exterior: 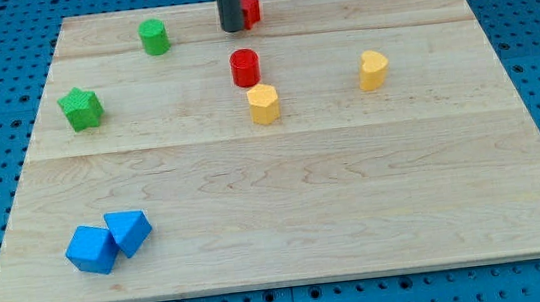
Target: Keep red blocks and green circle in a horizontal line
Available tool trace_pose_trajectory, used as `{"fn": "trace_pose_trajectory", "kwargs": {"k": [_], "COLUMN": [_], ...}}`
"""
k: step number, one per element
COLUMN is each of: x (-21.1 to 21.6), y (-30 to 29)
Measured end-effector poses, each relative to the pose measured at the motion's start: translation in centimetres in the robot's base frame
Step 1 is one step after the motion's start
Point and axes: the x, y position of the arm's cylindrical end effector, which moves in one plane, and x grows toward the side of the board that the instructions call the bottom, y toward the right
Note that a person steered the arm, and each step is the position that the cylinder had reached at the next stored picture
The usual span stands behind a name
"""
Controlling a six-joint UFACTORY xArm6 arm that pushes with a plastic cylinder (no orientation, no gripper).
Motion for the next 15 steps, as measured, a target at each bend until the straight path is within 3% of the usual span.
{"fn": "trace_pose_trajectory", "kwargs": {"k": [4, 5, 7, 10, 11, 12, 15], "x": [-2.6, -5.5, -5.4, -2.8, -2.8, -0.4, -2.3], "y": [-11.3, -7.9, 3.9, 12.2, 19.2, 22.3, 22.3]}}
